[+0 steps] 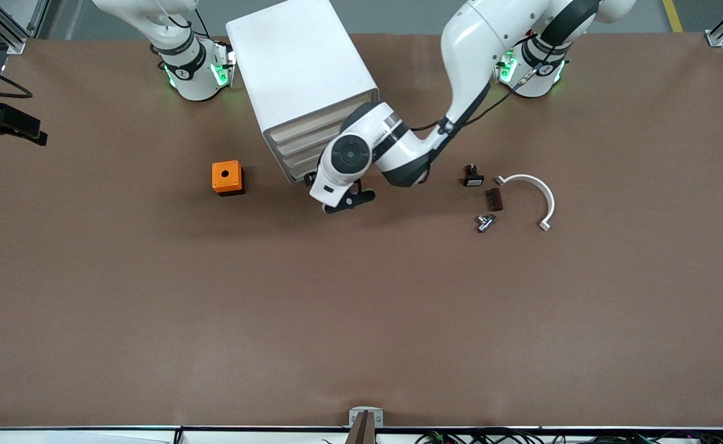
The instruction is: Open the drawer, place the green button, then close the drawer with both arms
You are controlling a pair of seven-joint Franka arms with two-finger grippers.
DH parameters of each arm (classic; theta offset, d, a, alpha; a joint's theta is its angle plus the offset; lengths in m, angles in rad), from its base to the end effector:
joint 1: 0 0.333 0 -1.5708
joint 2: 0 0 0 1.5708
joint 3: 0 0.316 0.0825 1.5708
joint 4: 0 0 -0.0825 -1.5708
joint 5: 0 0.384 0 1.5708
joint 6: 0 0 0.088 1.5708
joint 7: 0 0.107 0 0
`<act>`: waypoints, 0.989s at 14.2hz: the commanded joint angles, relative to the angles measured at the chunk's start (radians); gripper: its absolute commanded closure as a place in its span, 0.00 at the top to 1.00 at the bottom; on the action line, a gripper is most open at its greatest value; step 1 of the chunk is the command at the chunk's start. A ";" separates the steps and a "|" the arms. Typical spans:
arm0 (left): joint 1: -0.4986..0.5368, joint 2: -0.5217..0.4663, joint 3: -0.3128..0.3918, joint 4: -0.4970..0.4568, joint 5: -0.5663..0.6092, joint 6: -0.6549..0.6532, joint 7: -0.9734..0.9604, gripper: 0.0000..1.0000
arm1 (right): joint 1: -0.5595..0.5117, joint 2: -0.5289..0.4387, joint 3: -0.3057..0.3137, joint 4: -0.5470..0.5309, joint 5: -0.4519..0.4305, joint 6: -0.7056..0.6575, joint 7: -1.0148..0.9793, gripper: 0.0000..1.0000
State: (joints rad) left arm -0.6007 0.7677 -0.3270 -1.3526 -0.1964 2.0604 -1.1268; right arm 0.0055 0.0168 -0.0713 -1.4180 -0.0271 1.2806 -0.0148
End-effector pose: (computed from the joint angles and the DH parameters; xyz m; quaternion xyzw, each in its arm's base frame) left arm 0.4732 -0.5603 0.2852 0.9626 0.1848 -0.1758 0.0912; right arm 0.5262 -0.0377 0.6622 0.9965 -0.0283 -0.0775 0.0107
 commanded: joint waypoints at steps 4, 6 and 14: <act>0.208 -0.120 -0.004 -0.022 0.038 -0.008 0.004 1.00 | 0.018 -0.107 -0.016 -0.130 -0.001 0.055 -0.011 1.00; 0.275 -0.126 -0.018 -0.020 0.067 -0.009 0.002 1.00 | 0.014 -0.121 -0.016 -0.159 -0.001 0.089 -0.011 1.00; 0.464 -0.224 -0.066 -0.014 0.089 -0.016 0.069 1.00 | -0.002 -0.193 -0.018 -0.265 0.041 0.209 -0.013 1.00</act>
State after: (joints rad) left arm -0.1815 0.6032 -0.3729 -1.3426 -0.1082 2.0557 -1.1108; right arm 0.0113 -0.1474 -0.0861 -1.6474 -0.0051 1.4666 -0.0151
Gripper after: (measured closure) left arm 0.000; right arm 0.000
